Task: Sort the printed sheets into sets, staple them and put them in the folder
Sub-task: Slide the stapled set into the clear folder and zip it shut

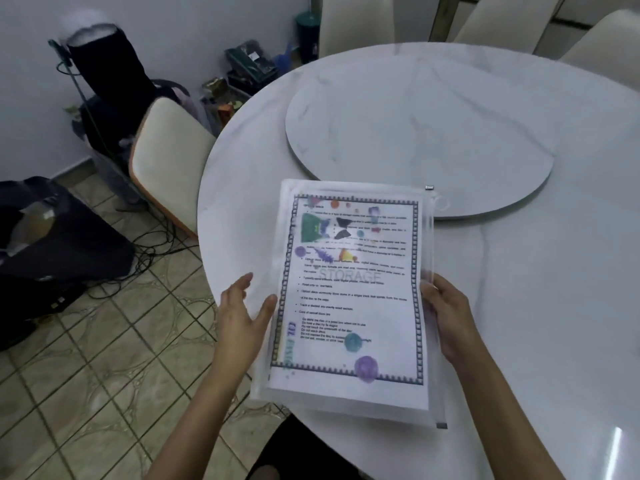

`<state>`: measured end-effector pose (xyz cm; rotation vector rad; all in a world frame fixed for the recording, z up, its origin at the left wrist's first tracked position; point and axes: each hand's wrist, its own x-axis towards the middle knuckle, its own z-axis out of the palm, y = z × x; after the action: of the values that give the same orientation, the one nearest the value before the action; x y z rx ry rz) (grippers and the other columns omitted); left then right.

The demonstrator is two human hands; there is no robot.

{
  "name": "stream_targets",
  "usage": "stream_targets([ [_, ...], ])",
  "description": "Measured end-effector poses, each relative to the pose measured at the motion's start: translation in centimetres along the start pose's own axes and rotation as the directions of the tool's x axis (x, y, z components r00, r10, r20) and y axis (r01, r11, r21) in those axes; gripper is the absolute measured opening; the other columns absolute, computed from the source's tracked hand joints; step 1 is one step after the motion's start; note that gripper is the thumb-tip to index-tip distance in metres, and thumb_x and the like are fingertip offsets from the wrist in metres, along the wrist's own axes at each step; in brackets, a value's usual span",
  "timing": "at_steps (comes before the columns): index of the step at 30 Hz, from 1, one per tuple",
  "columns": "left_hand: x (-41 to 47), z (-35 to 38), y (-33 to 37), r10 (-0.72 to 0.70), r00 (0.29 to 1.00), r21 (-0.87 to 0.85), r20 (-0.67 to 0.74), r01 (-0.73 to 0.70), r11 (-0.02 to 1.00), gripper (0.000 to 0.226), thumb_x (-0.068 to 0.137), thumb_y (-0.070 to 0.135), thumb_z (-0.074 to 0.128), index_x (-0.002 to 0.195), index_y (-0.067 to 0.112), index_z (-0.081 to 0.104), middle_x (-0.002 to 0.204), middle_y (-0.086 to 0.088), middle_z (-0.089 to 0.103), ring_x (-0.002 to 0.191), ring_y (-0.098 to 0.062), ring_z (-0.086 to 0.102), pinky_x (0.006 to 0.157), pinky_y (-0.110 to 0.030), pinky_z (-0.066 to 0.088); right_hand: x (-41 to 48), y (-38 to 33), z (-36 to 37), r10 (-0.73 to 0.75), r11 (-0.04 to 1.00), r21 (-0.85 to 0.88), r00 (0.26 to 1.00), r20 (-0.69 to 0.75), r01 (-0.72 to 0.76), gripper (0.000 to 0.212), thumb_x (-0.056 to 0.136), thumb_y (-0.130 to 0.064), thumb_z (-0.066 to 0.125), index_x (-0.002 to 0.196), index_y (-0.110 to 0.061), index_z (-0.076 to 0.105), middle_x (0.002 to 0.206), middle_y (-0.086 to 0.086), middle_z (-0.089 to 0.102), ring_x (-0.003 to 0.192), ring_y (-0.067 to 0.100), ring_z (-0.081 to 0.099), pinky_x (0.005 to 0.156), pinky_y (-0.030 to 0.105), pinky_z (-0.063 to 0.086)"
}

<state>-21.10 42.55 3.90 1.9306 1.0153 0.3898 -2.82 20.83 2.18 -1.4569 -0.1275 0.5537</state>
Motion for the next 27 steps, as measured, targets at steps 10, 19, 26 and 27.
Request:
stream_targets([
  [10, 0.5, 4.4, 1.8, 0.041, 0.953, -0.166, 0.3, 0.01, 0.986, 0.022, 0.092, 0.019, 0.053, 0.111, 0.026, 0.046, 0.08, -0.004, 0.064, 0.063, 0.001, 0.064, 0.052, -0.019, 0.049, -1.6, -0.3, -3.9, -0.036, 0.998, -0.061, 0.976, -0.215, 0.023, 0.021, 0.094, -0.017, 0.048, 0.109, -0.011, 0.063, 0.099, 0.005, 0.072, 0.088, 0.016, 0.068, 0.074, 0.025, 0.056],
  [19, -1.4, 9.6, 4.7, 0.1, 0.942, -0.152, 0.321, -0.053, 0.987, 0.021, 0.091, 0.015, 0.056, 0.109, 0.021, 0.047, 0.079, 0.0, 0.06, 0.059, 0.008, 0.061, 0.047, -0.009, 0.045, -2.4, -0.5, -9.5, -0.101, 0.972, -0.234, 0.904, -0.416, 0.001, 0.017, 0.093, -0.028, 0.051, 0.103, -0.018, 0.061, 0.096, 0.004, 0.065, 0.081, 0.014, 0.06, 0.066, 0.023, 0.051],
  [26, -5.4, 15.2, 6.8, 0.061, 0.963, -0.141, 0.264, -0.024, 0.99, 0.023, 0.092, 0.015, 0.054, 0.113, 0.018, 0.047, 0.077, 0.0, 0.059, 0.06, 0.002, 0.063, 0.048, -0.008, 0.045, -1.6, -0.5, -15.9, -0.103, 0.934, -0.353, 0.901, -0.42, -0.057, 0.02, 0.093, -0.022, 0.053, 0.111, -0.016, 0.058, 0.092, 0.001, 0.065, 0.08, 0.017, 0.059, 0.077, 0.03, 0.051],
  [27, -5.9, 16.1, 7.0, 0.05, 0.967, -0.132, 0.251, -0.017, 0.991, 0.024, 0.092, 0.016, 0.053, 0.116, 0.018, 0.047, 0.078, 0.0, 0.059, 0.06, -0.004, 0.063, 0.048, -0.01, 0.045, -1.4, -0.4, -16.9, -0.102, 0.923, -0.378, 0.906, -0.411, -0.068, 0.023, 0.093, -0.019, 0.053, 0.114, -0.014, 0.058, 0.091, 0.004, 0.064, 0.075, 0.016, 0.058, 0.071, 0.023, 0.051],
])
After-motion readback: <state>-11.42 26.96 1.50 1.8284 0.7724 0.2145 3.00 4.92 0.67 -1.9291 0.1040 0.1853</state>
